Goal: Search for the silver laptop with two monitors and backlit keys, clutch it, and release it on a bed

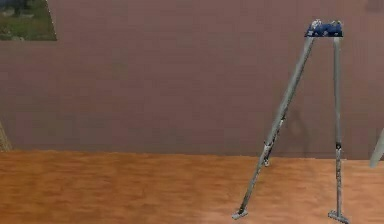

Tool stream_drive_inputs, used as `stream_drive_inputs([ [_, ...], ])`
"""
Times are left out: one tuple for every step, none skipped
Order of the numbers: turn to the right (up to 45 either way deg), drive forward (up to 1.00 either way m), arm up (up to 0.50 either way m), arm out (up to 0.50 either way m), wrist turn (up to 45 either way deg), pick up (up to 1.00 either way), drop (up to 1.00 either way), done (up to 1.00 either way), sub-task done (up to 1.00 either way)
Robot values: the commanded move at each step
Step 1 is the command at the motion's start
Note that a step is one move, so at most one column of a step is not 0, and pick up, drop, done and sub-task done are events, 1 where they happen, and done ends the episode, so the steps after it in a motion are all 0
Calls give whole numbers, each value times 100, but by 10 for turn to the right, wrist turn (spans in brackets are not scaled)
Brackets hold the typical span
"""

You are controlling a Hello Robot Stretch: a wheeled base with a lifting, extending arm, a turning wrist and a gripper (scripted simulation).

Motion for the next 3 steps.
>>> stream_drive_inputs([
  [-450, 0, 0, 0, 0, 0, 0, 0, 0],
  [-390, 0, 0, 0, 0, 0, 0, 0, 0],
  [0, 55, 0, 0, 0, 0, 0, 0, 0],
])
